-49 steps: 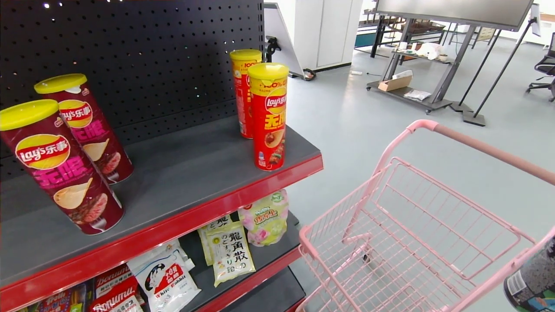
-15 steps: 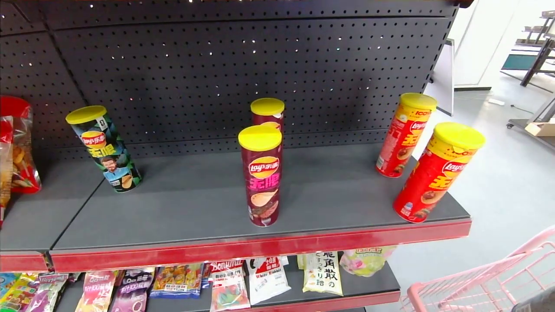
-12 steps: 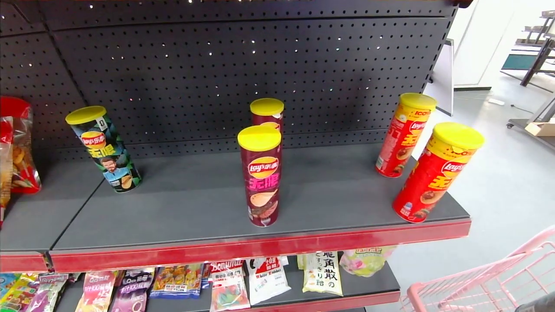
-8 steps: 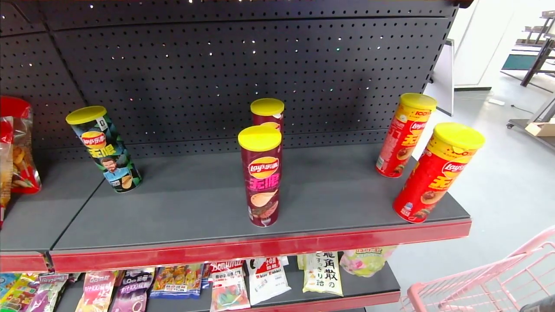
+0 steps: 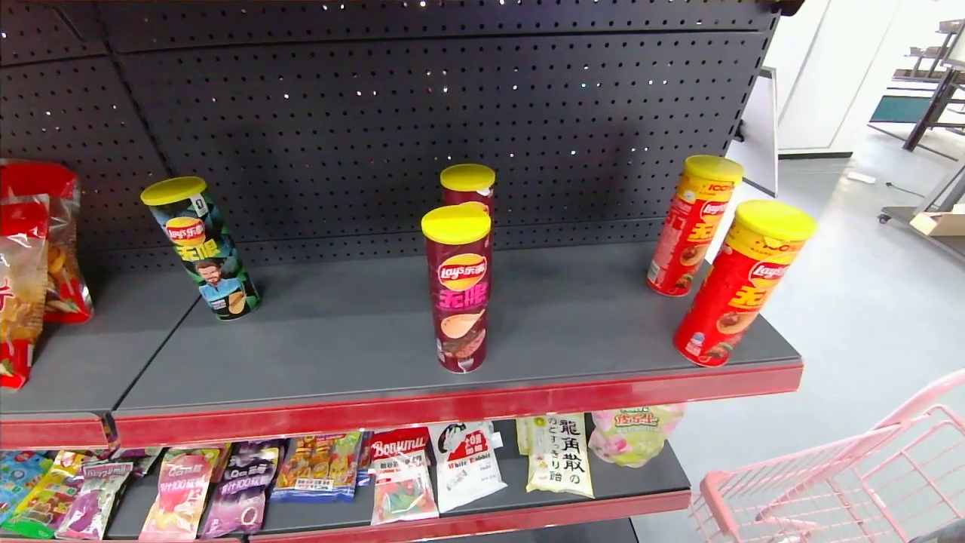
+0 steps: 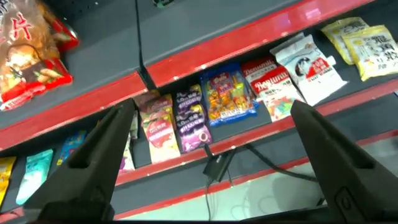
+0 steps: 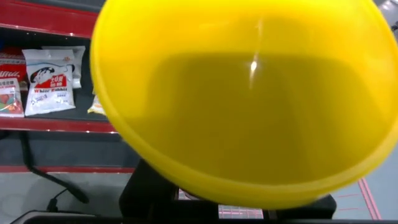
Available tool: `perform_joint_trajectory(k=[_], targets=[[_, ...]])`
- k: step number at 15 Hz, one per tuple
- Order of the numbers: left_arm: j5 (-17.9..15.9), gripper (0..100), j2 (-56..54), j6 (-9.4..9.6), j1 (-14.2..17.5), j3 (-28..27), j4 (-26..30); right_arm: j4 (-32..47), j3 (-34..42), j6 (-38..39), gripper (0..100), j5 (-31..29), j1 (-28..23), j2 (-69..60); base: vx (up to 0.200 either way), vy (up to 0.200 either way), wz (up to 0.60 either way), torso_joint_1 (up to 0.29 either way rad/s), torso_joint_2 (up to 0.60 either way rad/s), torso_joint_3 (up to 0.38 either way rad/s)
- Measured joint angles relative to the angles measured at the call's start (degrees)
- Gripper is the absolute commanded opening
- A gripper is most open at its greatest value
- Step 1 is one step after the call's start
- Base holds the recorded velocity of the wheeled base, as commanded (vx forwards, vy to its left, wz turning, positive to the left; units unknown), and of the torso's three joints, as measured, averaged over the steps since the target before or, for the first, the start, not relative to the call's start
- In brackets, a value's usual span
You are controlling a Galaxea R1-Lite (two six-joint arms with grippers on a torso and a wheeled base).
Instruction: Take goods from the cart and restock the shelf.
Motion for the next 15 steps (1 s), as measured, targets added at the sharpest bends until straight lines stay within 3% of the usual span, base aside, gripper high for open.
perform_joint_trajectory(k=[15], targets=[[0.00, 100, 0.15, -0.04, -0.05, 0.38, 0.02, -0.17, 2.00, 0.01, 0, 0.38, 0.02, 0.52, 0.000, 0.200, 0.00, 0.003, 0.00, 0.002]])
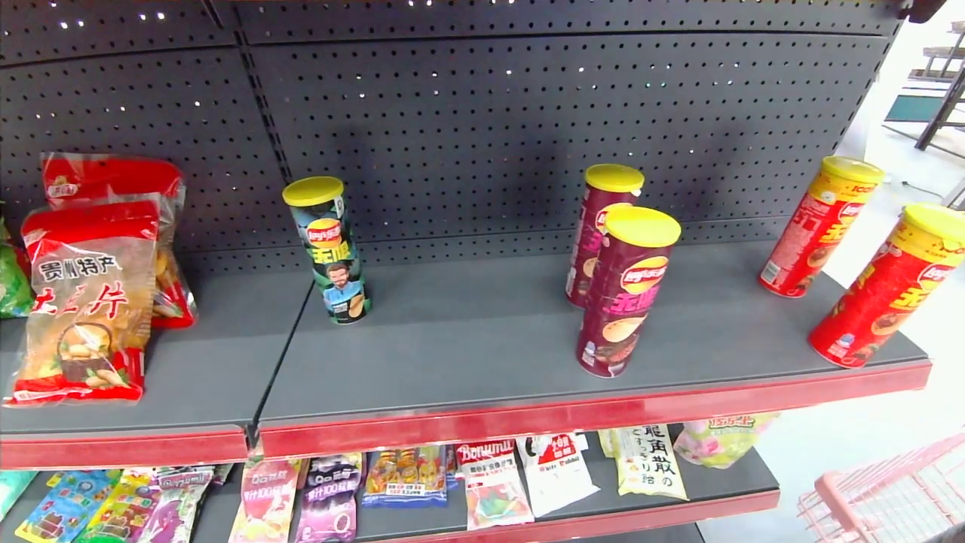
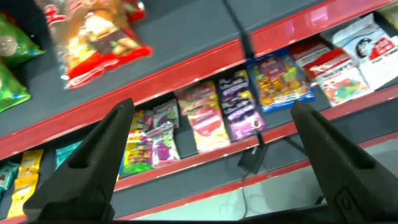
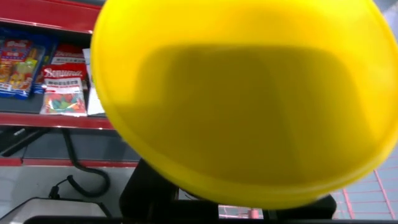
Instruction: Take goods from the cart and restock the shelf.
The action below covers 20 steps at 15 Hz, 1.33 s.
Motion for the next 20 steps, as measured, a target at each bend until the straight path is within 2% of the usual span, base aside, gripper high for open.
perform_joint_trajectory(k=[6, 10, 12, 14, 16, 17, 19, 20], targets=[[0.02, 100, 0.07, 0.00, 0.00, 0.02, 0.00, -0.27, -0.02, 0.00, 0, 0.13, 0.13, -0.02, 0.000, 0.200, 0.00, 0.002, 0.00, 0.002], [0.32, 100, 0.38, 0.23, -0.02, 0.04, -0.13, -0.52, -0.13, -1.51, 0, 0.33, 0.17, -0.23, 0.000, 0.000, 0.00, 0.000, 0.00, 0.000], [0.02, 100, 0.44, 0.99, -0.05, 0.04, -0.55, -0.52, -0.16, -1.82, 0, 0.30, 0.33, -0.48, 0.000, 0.000, 0.00, 0.000, 0.00, 0.000], [0.00, 100, 0.72, 1.23, -1.88, 0.06, -0.87, -0.60, -0.13, -1.78, 0, 0.72, 0.30, -1.35, 0.000, 0.000, 0.00, 0.000, 0.00, 0.000], [0.40, 100, 2.51, 0.80, -3.84, 0.15, -4.27, -0.66, -0.16, -1.90, 0, 0.24, 0.20, -2.45, 0.000, 0.000, 0.00, 0.000, 0.00, 0.000], [0.49, 100, 4.38, -0.07, -4.05, 0.13, -7.25, -0.57, -0.62, -2.00, 0, -0.49, 0.00, -2.73, 0.000, 0.000, 0.00, 0.000, 0.00, 0.000], [0.33, 100, 11.24, -2.84, -4.41, 0.11, -15.90, -0.63, -1.18, -1.43, 0, 0.69, -0.99, -2.86, 0.000, 0.000, 0.00, 0.000, 0.00, 0.000], [0.16, 100, 16.62, -4.49, -4.33, 0.04, -21.98, -0.55, -1.07, -1.34, 0, 0.94, -1.13, -3.10, 0.000, 0.000, 0.00, 0.000, 0.00, 0.000]])
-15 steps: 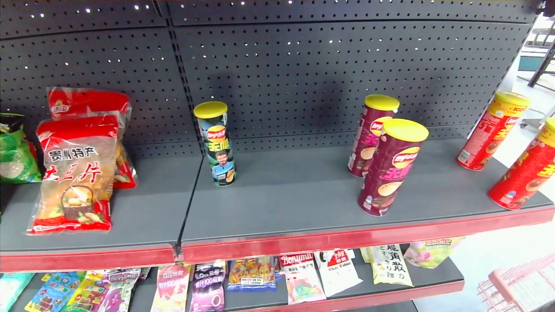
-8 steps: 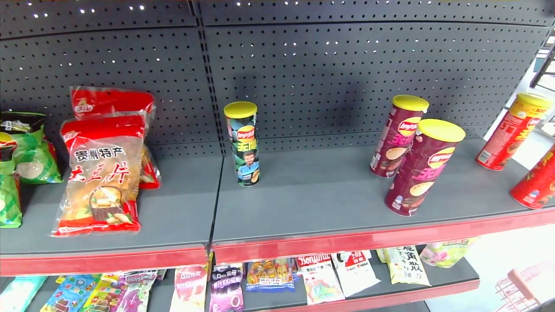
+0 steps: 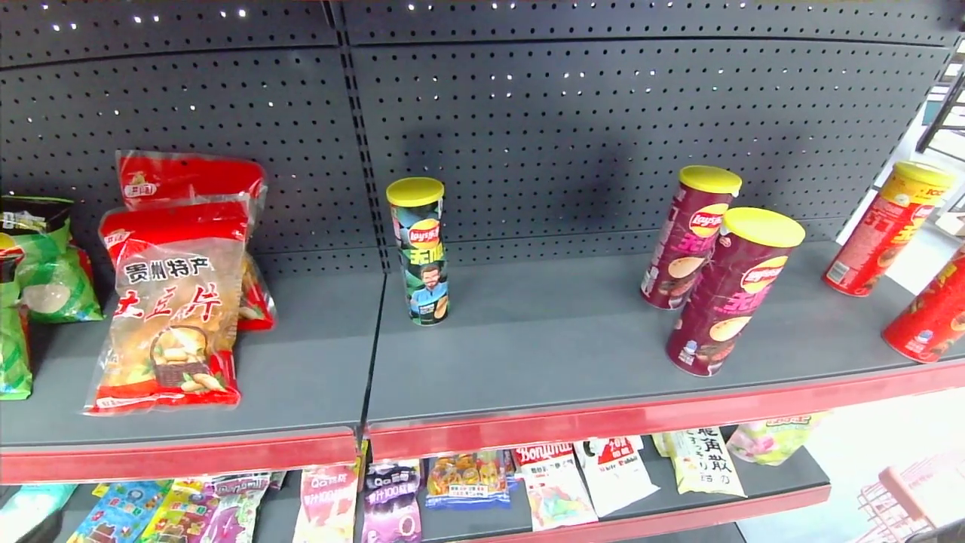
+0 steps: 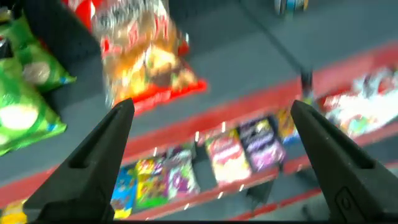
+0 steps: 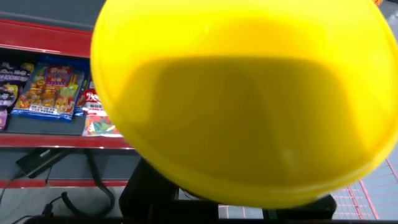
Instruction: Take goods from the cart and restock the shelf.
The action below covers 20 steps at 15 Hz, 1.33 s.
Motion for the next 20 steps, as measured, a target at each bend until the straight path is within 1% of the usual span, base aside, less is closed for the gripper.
perform_joint_trajectory(k=[2, 3, 4, 5, 6, 7, 8, 10, 11, 13, 14, 16, 17, 18, 20], targets=[[-0.72, 100, 11.93, -2.38, 0.05, -0.15, -11.80, 0.57, 0.89, 0.10, 0, 0.10, -0.16, -1.27, 0.000, 0.000, 0.00, 0.000, 0.00, 0.000], [-1.65, 100, 17.73, -3.21, 0.11, -0.32, -16.19, 0.57, 1.13, 0.16, 0, 0.13, -0.16, -1.78, 0.000, 0.000, 0.00, 0.000, 0.00, 0.000], [-3.75, 100, 22.72, -3.94, 0.16, -0.80, -20.16, 0.57, 1.22, 0.18, 0, 0.16, -0.16, -2.10, 0.000, 0.000, 0.00, 0.000, 0.00, 0.000], [-7.52, 100, 28.00, -4.43, 0.24, -1.79, -23.25, 0.57, 1.30, 0.43, 0, 0.21, -0.13, -2.39, 0.000, 0.000, 0.00, 0.000, 0.00, 0.000], [-10.68, 100, 32.44, -4.60, 0.55, -3.69, -24.92, 0.60, 1.35, 0.84, 0, 0.27, -0.07, -2.54, 0.000, 0.000, 0.00, 0.000, 0.00, 0.000], [-12.32, 100, 36.45, -4.55, 1.43, -5.94, -25.86, 0.57, 1.41, 1.11, 0, 0.32, -0.11, -2.65, 0.000, 0.000, 0.00, 0.000, 0.00, 0.000], [-13.39, 100, 40.36, -4.32, 2.58, -8.39, -26.50, 0.57, 1.41, 1.45, 0, 0.33, -0.11, -2.72, 0.000, 0.000, 0.00, 0.000, 0.00, 0.000], [-14.20, 100, 46.84, -4.22, 4.68, -12.28, -28.53, 0.57, 1.41, 2.13, 0, 0.33, -0.10, -2.76, 0.000, 0.000, 0.00, 0.000, 0.00, 0.000], [-15.70, 100, 49.96, -4.22, 5.53, -13.62, -31.21, 0.60, 1.41, 2.56, 0, 0.33, -0.10, -2.80, 0.000, 0.000, 0.00, 0.000, 0.00, 0.000], [-22.74, 100, 54.69, -4.00, 6.29, -15.14, -37.73, 0.57, 1.41, 2.68, 0, 0.33, -0.13, -2.83, 0.000, 0.000, 0.00, 0.000, 0.00, 0.000], [-24.95, 100, 56.87, -3.96, 6.40, -15.77, -39.70, 0.57, 1.41, 2.73, 0, 0.33, -0.11, -2.84, 0.000, 0.000, 0.00, 0.000, 0.00, 0.000], [-26.73, 100, 60.34, -4.11, 6.51, -17.68, -40.72, 0.57, 1.49, 2.76, 0, 0.33, -0.10, -2.84, 0.000, 0.000, 0.00, 0.000, 0.00, 0.000], [-28.48, 100, 61.75, -4.16, 6.53, -18.92, -40.77, 0.57, 1.57, 2.76, 0, 0.33, -0.11, -2.84, 0.000, 0.000, 0.00, 0.000, 0.00, 0.000], [-29.44, 100, 62.83, -3.96, 6.47, -19.77, -40.83, 0.55, 1.72, 2.76, 0, 0.33, -0.11, -2.84, 0.000, 0.000, 0.00, 0.000, 0.00, 0.000], [-30.71, 100, 65.22, -2.32, 6.47, -22.05, -40.79, 0.52, 2.05, 2.76, 0, 0.33, -0.13, -2.84, 0.000, 0.000, 0.00, 0.000, 0.00, 0.000]])
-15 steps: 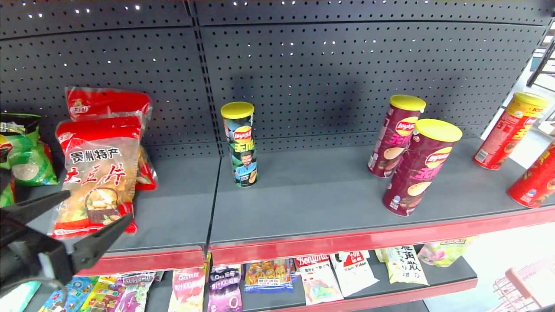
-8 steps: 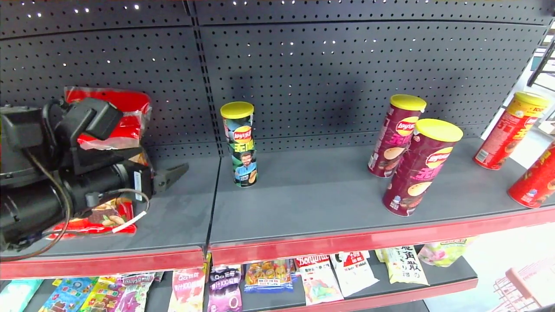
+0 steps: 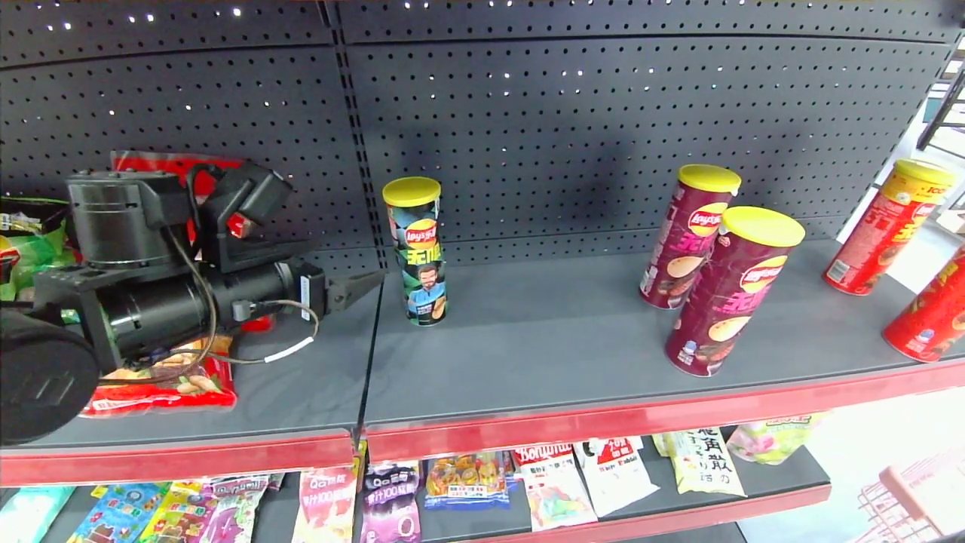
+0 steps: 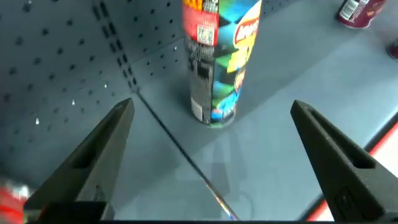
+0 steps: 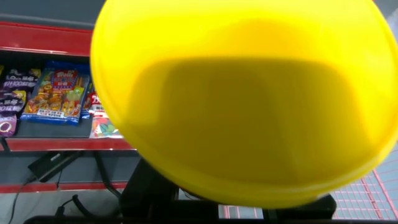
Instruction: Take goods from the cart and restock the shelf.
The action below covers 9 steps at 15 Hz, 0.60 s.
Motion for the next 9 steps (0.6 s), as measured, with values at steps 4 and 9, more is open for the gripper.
perform_joint_trajectory(k=[4, 9], targets=[[-1.74, 100, 4.68, 0.21, -0.05, -3.71, -2.04, 0.05, 0.33, 0.02, 0, 0.00, 0.04, 0.11, 0.000, 0.000, 0.00, 0.000, 0.00, 0.000], [-4.95, 100, 9.90, 0.32, -0.27, -8.24, -7.45, 0.05, 0.50, 0.00, 0, 0.00, 0.02, 0.28, 0.000, 0.000, 0.00, 0.000, 0.00, 0.000]])
